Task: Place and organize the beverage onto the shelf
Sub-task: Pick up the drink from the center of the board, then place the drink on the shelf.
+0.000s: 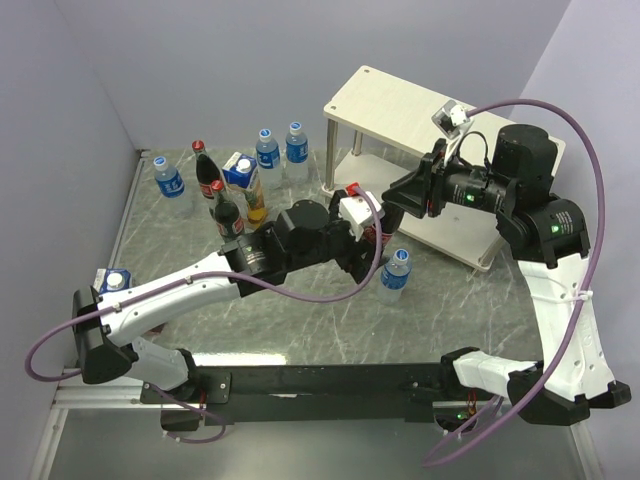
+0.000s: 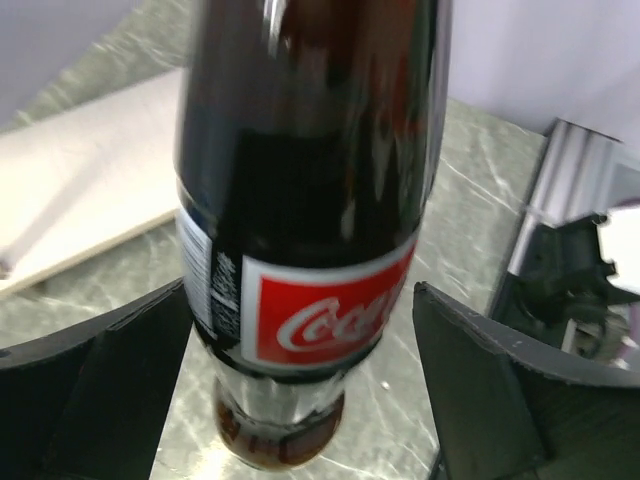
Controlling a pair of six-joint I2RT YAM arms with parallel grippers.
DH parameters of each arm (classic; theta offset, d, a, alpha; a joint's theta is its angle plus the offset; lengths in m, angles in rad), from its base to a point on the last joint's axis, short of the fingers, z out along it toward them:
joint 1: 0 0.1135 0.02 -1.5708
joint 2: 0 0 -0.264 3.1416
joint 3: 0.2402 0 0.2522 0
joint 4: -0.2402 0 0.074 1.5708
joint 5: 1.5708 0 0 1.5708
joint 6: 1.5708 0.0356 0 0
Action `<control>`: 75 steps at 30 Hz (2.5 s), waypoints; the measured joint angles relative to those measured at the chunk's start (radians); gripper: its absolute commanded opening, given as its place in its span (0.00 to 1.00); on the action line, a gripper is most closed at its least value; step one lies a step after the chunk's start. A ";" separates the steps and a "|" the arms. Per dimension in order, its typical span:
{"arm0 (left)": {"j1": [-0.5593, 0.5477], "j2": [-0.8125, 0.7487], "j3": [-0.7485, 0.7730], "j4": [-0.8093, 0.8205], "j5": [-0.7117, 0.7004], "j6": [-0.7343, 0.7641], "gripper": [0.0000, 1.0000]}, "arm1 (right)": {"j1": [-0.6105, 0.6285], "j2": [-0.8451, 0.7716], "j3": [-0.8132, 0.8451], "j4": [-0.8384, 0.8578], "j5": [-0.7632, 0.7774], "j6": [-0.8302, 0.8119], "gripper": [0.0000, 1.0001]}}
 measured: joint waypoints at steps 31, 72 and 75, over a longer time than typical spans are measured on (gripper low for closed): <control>-0.064 0.104 0.146 -0.156 -0.192 0.091 0.00 | -0.005 -0.003 -0.026 0.093 0.044 0.010 0.79; 0.437 0.367 0.808 -0.222 0.087 -0.055 0.00 | -0.347 -0.442 -0.764 0.408 -0.333 -0.173 0.94; 0.438 0.432 0.874 -0.214 0.093 -0.055 0.00 | -0.347 -0.438 -0.804 0.431 -0.366 -0.177 0.94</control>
